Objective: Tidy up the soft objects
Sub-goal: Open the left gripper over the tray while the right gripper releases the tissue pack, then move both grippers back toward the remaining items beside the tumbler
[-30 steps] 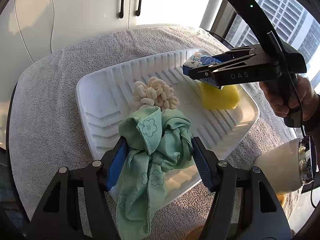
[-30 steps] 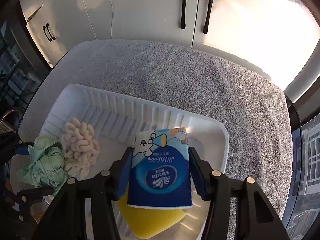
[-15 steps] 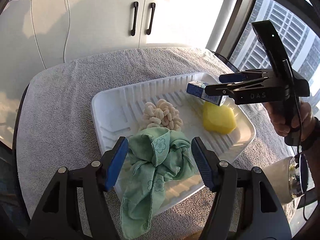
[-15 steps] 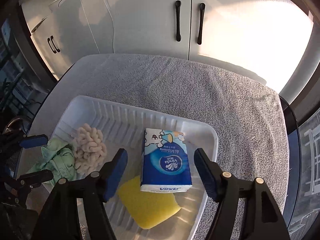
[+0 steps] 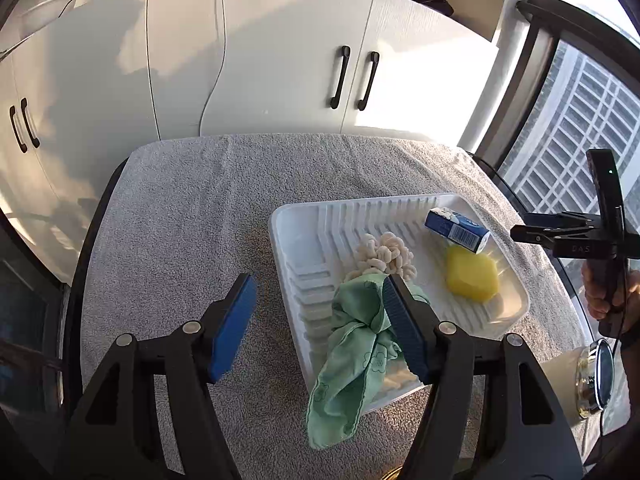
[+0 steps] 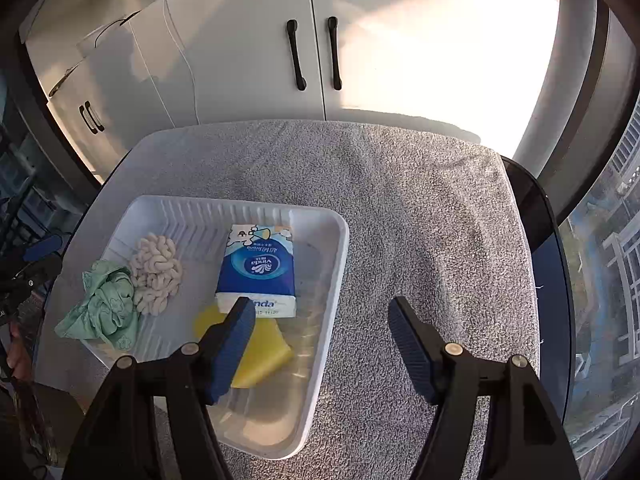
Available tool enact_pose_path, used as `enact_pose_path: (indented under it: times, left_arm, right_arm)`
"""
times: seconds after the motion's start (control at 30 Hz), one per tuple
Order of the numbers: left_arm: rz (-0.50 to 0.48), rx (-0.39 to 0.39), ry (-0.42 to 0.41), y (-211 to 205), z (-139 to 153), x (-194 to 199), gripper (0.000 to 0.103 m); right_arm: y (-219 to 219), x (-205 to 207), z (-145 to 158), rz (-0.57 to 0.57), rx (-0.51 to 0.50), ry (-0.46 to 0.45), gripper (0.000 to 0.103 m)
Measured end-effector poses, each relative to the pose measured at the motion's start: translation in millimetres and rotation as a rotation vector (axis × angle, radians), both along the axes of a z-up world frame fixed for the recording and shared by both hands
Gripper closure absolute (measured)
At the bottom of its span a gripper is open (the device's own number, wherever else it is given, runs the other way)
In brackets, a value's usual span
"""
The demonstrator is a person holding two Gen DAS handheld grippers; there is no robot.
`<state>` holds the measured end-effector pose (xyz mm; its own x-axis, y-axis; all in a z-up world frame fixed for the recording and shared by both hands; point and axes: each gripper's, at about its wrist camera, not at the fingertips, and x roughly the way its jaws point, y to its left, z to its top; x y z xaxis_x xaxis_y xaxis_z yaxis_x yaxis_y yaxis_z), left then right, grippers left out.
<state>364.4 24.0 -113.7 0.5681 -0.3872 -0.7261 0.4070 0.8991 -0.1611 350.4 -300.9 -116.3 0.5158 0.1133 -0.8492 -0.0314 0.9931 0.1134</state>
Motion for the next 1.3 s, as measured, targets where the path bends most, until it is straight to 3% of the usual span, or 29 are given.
enact_pose_path:
  times: [0.53,0.97,1.3]
  left_arm:
    - [0.157,0.019,-0.028,83,-6,-50,0.039]
    - [0.157,0.005,-0.031,120,-30,-130,0.039]
    - [0.123,-0.015,-0.002,132,-55,-200,0.039]
  right_arm:
    - [-58,-93,-9,-0.089,-0.043,0.013,0.031]
    - [-78,-202,-21,-0.097,-0.043,0.015,0.031]
    - [-73,-277,-39,-0.116,0.030,0.018,0.031]
